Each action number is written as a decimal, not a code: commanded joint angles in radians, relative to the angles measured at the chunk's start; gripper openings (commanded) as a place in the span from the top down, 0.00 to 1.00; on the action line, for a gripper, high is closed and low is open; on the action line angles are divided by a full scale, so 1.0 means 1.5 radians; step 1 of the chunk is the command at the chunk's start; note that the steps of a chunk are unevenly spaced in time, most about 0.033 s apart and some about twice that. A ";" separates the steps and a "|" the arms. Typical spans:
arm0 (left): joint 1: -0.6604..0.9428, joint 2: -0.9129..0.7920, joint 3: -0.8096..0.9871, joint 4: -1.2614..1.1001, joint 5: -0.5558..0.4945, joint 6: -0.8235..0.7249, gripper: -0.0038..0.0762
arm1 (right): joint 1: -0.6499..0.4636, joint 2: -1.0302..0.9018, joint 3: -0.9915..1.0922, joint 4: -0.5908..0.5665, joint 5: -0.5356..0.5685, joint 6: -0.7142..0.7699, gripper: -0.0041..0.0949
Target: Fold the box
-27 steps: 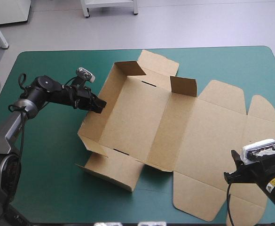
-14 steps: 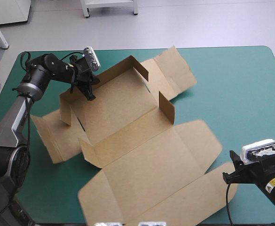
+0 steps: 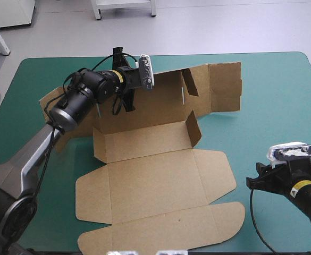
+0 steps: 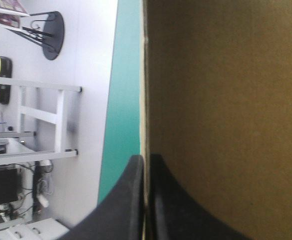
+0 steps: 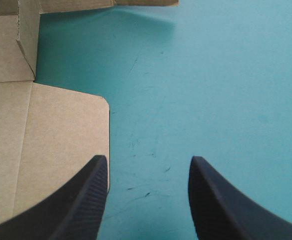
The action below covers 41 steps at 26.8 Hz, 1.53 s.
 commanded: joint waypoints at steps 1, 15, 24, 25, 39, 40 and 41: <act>-0.057 -0.079 0.061 0.118 -0.095 -0.111 0.96 | 0.000 0.073 -0.091 -0.039 -0.025 0.025 0.49; -0.169 -0.145 0.320 0.576 -0.172 -0.613 0.96 | -0.082 0.389 -0.410 0.060 0.116 -0.121 0.49; -0.172 -0.141 0.320 0.563 -0.173 -0.613 0.96 | -0.166 0.525 -0.559 0.290 0.192 -0.249 0.52; -0.173 -0.141 0.320 0.555 -0.173 -0.617 0.96 | -0.166 0.540 -0.582 0.304 0.213 -0.262 0.52; -0.226 -0.142 0.368 0.818 -0.144 -0.846 0.96 | -0.164 0.650 -0.671 0.344 0.323 -0.292 0.52; -0.226 -0.142 0.368 0.821 -0.141 -0.848 0.96 | -0.164 0.651 -0.671 0.344 0.314 -0.293 0.52; -0.226 -0.142 0.368 0.824 -0.141 -0.848 0.96 | -0.164 0.651 -0.671 0.344 0.300 -0.293 0.52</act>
